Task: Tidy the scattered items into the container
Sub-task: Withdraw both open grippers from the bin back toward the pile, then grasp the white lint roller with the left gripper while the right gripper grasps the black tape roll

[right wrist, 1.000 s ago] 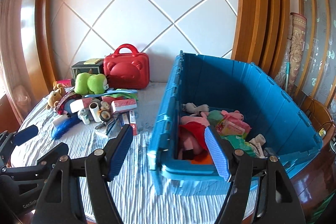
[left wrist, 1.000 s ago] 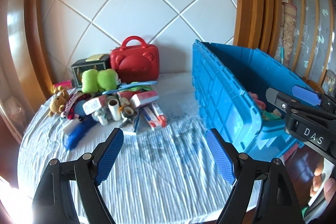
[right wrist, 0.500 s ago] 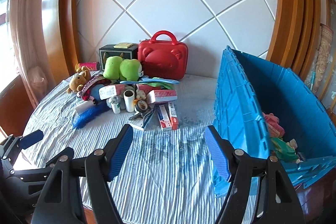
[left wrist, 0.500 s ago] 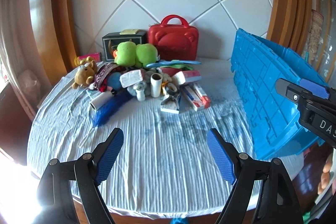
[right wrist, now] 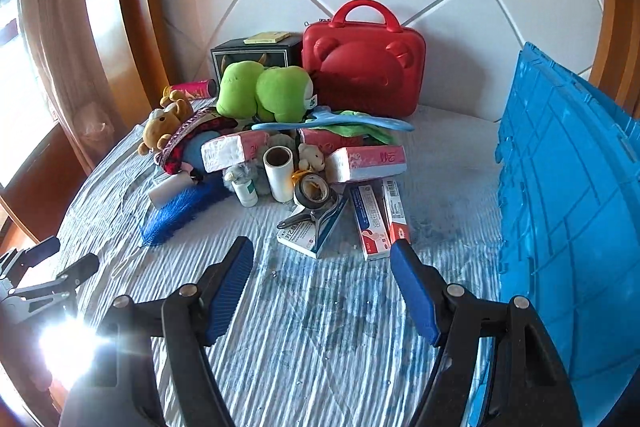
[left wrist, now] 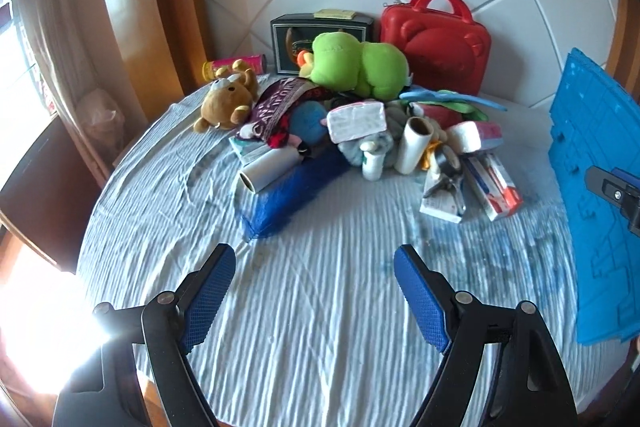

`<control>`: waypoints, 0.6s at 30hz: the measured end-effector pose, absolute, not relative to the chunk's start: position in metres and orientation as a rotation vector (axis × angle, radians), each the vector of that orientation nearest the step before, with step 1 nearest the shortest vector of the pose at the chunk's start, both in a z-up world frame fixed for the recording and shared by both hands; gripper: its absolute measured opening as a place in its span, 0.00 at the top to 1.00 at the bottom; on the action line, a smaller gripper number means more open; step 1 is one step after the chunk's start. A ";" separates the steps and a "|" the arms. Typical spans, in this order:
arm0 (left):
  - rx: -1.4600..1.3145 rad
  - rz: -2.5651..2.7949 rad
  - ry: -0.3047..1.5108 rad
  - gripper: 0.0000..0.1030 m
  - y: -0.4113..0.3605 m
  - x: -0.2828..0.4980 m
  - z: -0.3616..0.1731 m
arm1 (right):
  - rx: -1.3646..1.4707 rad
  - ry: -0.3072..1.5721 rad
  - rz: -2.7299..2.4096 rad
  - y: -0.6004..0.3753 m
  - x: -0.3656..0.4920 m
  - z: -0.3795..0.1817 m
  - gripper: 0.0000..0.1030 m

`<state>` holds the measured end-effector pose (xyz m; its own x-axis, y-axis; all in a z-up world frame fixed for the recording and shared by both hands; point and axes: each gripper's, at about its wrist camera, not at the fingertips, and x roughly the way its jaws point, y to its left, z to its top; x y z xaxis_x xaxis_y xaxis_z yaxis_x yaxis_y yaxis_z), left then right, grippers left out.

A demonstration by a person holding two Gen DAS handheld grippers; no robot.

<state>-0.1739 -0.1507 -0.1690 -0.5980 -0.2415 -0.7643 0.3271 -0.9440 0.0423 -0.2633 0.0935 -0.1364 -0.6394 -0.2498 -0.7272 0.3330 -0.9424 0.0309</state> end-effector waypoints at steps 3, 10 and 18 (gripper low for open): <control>1.220 -2.505 0.155 0.20 -0.170 -0.187 -0.183 | 1.196 0.153 -2.542 0.089 -0.284 -0.158 0.32; 1.315 -2.424 0.129 0.20 -0.219 -0.212 -0.221 | 1.354 0.109 -2.521 0.082 -0.318 -0.202 0.32; 1.455 -2.397 0.098 0.20 -0.270 -0.258 -0.266 | 1.511 0.043 -2.537 0.062 -0.350 -0.241 0.31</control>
